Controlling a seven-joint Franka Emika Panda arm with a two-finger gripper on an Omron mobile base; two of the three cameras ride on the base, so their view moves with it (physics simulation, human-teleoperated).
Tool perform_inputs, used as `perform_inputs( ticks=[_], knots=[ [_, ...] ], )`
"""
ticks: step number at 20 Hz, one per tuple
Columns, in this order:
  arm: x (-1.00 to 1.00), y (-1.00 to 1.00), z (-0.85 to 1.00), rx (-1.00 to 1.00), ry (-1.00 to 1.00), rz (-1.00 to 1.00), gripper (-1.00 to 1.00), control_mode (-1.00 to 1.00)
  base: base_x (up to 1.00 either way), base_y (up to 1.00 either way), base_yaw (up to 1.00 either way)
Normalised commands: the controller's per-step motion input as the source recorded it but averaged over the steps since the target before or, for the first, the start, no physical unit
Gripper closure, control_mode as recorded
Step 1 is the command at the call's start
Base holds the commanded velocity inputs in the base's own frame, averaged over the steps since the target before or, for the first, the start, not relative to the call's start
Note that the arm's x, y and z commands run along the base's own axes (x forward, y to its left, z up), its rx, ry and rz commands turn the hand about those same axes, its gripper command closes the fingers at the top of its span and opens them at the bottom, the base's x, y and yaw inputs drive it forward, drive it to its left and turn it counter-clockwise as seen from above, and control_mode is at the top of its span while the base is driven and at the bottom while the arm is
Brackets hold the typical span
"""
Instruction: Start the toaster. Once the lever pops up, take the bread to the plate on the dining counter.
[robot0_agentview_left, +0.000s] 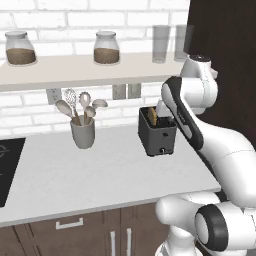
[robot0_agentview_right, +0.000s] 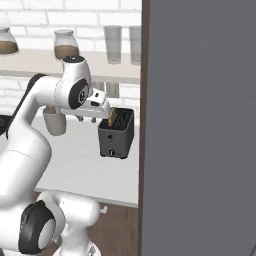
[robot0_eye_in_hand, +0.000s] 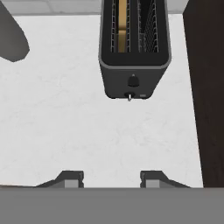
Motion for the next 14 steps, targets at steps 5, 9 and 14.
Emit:
perform_inputs(
  ticks=[5,9,14],
  knots=[
    [-0.04,-0.04,-0.07,0.0,-0.02,0.0,-1.0,-1.0,0.0,0.0,0.0],
    [0.0,-0.02,-0.59,0.0,-0.18,0.0,-1.0,-1.0,0.0,0.0,0.0],
    [0.0,0.0,-0.69,0.0,-0.16,0.0,-1.0,-1.0,0.0,0.0,0.0]
  ],
)
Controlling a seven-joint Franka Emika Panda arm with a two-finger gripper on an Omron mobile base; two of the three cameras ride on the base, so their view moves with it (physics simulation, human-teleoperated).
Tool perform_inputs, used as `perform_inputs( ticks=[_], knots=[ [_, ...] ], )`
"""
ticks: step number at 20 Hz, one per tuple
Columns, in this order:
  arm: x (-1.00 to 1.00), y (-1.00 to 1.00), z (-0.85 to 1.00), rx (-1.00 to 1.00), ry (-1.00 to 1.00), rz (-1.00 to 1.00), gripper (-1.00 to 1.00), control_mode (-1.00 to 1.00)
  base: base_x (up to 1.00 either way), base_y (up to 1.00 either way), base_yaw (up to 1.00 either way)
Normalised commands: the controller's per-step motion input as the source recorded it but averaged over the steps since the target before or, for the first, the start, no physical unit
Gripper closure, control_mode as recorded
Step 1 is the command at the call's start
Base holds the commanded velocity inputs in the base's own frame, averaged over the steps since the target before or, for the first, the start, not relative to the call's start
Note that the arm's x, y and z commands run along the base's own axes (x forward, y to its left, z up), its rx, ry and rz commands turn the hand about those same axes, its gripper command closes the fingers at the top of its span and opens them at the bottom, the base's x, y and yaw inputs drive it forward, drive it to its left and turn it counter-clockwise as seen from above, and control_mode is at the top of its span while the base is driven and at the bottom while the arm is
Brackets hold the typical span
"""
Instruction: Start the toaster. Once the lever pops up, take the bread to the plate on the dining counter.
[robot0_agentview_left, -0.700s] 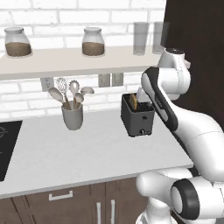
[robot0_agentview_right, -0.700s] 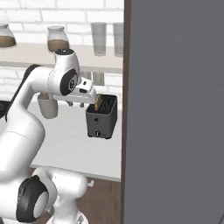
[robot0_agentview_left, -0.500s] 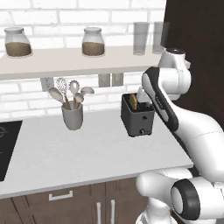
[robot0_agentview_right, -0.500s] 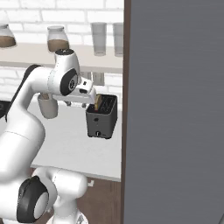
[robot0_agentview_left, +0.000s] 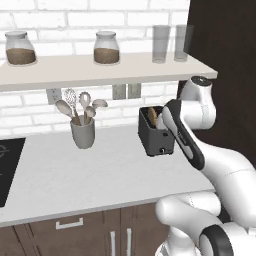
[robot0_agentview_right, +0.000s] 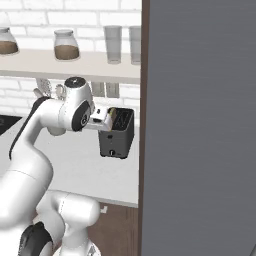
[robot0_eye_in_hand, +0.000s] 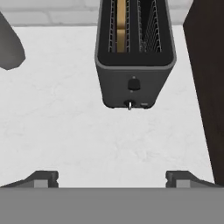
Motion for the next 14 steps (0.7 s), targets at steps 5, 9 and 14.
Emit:
perform_inputs(
  ticks=[5,9,14],
  knots=[
    [0.24,0.0,-0.39,0.0,-0.07,0.0,-1.0,-1.0,0.0,0.0,0.0],
    [0.17,-0.05,-0.02,0.01,0.0,0.0,-1.0,-1.0,0.0,0.0,0.0],
    [0.39,0.0,0.0,0.0,0.01,0.0,-1.0,-1.0,0.0,0.0,0.0]
  ],
)
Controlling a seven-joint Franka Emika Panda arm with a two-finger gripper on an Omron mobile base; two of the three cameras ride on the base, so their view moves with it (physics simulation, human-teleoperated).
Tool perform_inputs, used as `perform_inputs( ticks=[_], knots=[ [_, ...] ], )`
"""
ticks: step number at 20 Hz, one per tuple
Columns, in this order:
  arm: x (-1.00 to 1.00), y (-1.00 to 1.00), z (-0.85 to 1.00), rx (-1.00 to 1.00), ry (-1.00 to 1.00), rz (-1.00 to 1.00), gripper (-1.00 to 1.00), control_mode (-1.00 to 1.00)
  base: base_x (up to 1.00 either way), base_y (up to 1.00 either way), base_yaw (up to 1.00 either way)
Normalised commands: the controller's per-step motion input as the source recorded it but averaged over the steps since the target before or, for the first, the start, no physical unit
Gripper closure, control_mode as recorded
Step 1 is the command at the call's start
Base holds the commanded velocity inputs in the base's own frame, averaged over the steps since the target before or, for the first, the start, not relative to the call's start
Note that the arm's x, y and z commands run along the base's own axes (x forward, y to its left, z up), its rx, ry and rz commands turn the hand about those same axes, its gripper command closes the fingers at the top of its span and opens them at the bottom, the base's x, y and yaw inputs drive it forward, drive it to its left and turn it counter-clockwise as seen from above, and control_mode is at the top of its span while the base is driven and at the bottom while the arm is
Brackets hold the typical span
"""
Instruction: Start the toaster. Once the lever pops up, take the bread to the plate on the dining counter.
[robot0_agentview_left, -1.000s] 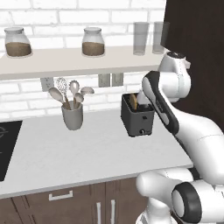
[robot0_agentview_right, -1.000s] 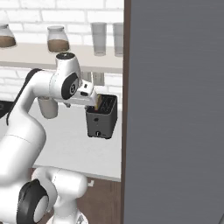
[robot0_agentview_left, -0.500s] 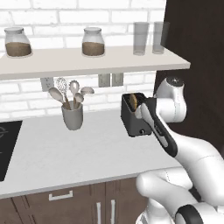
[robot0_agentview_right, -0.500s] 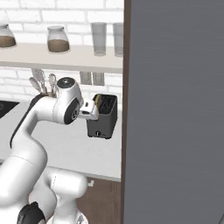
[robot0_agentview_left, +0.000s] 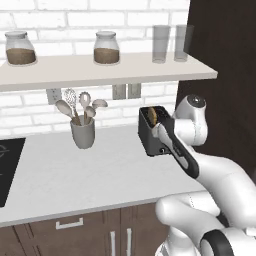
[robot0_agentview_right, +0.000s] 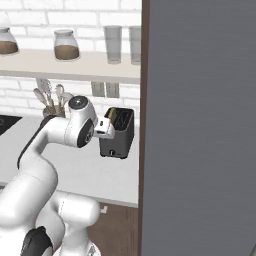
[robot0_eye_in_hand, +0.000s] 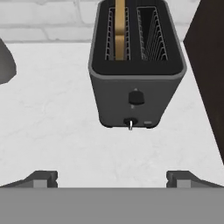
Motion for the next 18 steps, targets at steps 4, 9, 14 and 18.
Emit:
perform_inputs(
  ticks=[4,9,14,18],
  knots=[
    [0.44,0.0,0.0,0.0,0.05,0.0,-1.0,-1.0,0.0,0.0,0.0],
    [0.58,0.0,0.0,0.0,0.09,0.0,-1.0,-1.0,0.0,0.0,0.0],
    [0.45,0.0,-0.02,0.0,0.05,0.0,-1.0,-1.0,0.0,0.0,0.0],
    [0.3,0.0,-0.26,0.0,0.01,0.0,-1.0,-1.0,0.0,0.0,0.0]
  ],
)
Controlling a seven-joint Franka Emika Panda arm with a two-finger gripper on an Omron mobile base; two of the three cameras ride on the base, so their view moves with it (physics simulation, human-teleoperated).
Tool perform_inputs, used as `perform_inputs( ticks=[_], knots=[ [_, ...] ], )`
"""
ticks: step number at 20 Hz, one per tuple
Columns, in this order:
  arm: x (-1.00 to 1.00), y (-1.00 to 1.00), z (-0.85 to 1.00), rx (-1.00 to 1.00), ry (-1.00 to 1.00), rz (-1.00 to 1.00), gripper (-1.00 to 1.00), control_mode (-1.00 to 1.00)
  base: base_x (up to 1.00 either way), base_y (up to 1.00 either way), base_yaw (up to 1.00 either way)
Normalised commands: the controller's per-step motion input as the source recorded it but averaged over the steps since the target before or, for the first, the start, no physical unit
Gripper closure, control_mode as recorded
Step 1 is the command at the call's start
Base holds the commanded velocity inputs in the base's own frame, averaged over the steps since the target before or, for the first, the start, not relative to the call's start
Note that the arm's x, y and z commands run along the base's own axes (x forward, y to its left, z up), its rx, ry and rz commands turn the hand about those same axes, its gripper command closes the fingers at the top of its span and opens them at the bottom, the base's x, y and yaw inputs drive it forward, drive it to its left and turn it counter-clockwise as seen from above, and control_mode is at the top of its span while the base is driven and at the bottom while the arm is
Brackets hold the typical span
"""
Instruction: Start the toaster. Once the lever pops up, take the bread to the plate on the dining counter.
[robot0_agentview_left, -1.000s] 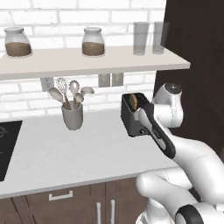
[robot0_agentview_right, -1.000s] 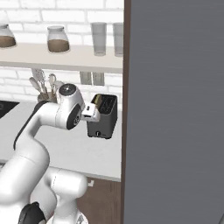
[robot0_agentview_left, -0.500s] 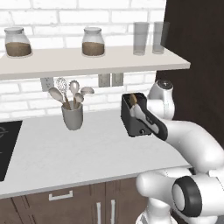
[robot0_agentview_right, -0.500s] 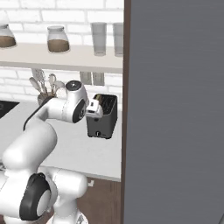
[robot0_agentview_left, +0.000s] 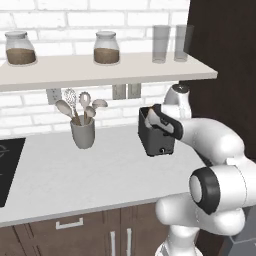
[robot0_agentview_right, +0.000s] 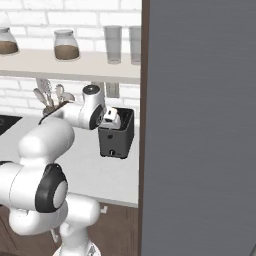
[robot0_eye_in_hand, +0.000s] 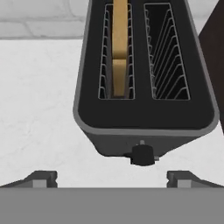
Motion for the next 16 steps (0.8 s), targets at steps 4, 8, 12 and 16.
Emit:
perform_inputs(
  ticks=[4,8,12,16],
  knots=[
    [0.08,0.0,-0.41,0.0,0.0,0.0,-1.0,-1.0,0.0,0.0,0.0],
    [0.0,0.0,-0.51,0.0,0.0,0.0,-1.0,-1.0,0.0,0.0,0.0],
    [0.0,0.0,-0.33,0.0,0.0,0.0,-1.0,-1.0,0.0,0.0,0.0],
    [0.04,0.0,-0.32,0.0,0.0,0.0,-1.0,-1.0,0.0,0.0,0.0]
  ],
)
